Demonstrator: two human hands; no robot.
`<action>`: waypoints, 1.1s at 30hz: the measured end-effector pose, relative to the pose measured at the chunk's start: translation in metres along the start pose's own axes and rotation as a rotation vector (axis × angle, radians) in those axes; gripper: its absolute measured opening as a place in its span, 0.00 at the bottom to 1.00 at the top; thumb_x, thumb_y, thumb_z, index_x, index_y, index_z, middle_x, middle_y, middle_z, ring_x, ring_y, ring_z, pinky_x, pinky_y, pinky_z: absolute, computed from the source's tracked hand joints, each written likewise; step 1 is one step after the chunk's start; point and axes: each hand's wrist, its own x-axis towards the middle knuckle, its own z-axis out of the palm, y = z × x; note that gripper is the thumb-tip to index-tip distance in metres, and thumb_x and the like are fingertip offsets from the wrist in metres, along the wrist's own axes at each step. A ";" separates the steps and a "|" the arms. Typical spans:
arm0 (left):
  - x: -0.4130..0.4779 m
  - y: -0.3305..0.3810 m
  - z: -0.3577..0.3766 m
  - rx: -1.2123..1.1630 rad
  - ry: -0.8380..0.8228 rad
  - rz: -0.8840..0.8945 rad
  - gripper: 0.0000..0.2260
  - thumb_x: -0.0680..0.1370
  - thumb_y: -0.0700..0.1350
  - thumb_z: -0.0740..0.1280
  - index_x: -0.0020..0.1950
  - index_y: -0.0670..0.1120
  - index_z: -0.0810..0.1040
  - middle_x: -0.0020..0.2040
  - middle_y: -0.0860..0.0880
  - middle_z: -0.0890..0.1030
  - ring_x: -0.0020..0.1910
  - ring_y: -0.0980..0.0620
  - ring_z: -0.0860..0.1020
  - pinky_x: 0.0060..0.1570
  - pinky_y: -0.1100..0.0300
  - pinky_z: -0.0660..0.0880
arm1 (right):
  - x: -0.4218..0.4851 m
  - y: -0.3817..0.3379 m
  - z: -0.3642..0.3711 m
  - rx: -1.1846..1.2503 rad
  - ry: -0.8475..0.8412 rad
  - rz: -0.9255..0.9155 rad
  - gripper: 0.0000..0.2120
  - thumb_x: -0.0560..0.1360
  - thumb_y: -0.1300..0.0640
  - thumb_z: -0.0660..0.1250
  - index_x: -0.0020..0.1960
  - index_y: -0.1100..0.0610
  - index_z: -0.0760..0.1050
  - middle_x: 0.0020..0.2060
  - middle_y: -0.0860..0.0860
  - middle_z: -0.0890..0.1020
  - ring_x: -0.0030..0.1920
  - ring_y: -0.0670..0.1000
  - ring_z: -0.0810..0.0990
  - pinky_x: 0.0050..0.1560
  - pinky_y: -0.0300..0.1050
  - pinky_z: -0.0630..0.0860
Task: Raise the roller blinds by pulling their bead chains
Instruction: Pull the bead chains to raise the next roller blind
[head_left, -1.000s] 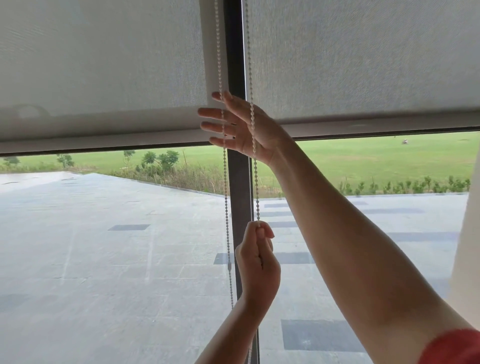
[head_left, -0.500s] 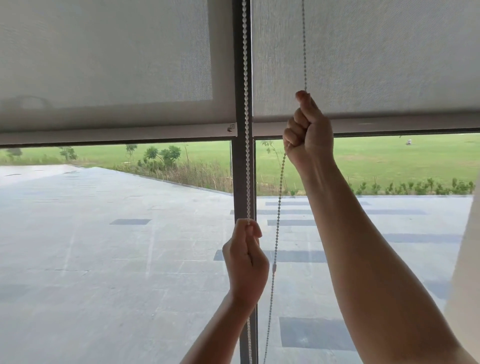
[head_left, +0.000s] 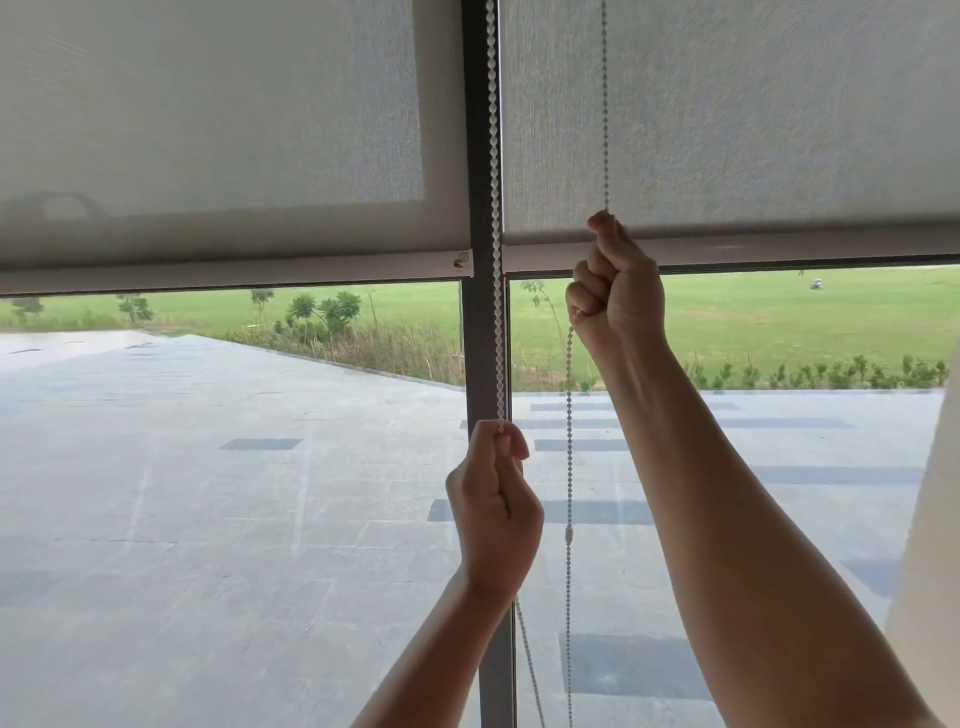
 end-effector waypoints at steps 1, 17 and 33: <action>0.000 0.000 0.000 -0.001 0.000 -0.005 0.10 0.76 0.37 0.50 0.39 0.46 0.67 0.31 0.58 0.67 0.24 0.57 0.63 0.26 0.73 0.57 | 0.000 0.000 0.000 -0.001 -0.003 0.000 0.12 0.81 0.61 0.58 0.41 0.56 0.76 0.19 0.44 0.61 0.18 0.41 0.55 0.17 0.35 0.50; 0.021 0.009 0.011 -0.002 -0.007 0.038 0.11 0.78 0.37 0.50 0.39 0.42 0.69 0.30 0.57 0.67 0.24 0.53 0.64 0.23 0.63 0.58 | -0.016 0.012 -0.005 -0.011 0.040 0.040 0.09 0.78 0.62 0.61 0.40 0.56 0.76 0.19 0.44 0.59 0.24 0.45 0.48 0.19 0.35 0.49; -0.005 0.001 0.021 -0.055 -0.106 0.015 0.10 0.75 0.36 0.50 0.39 0.46 0.67 0.32 0.61 0.67 0.25 0.62 0.62 0.28 0.74 0.57 | 0.004 0.004 0.001 -0.178 -0.046 0.009 0.10 0.80 0.61 0.59 0.44 0.57 0.76 0.20 0.43 0.63 0.20 0.41 0.57 0.19 0.35 0.52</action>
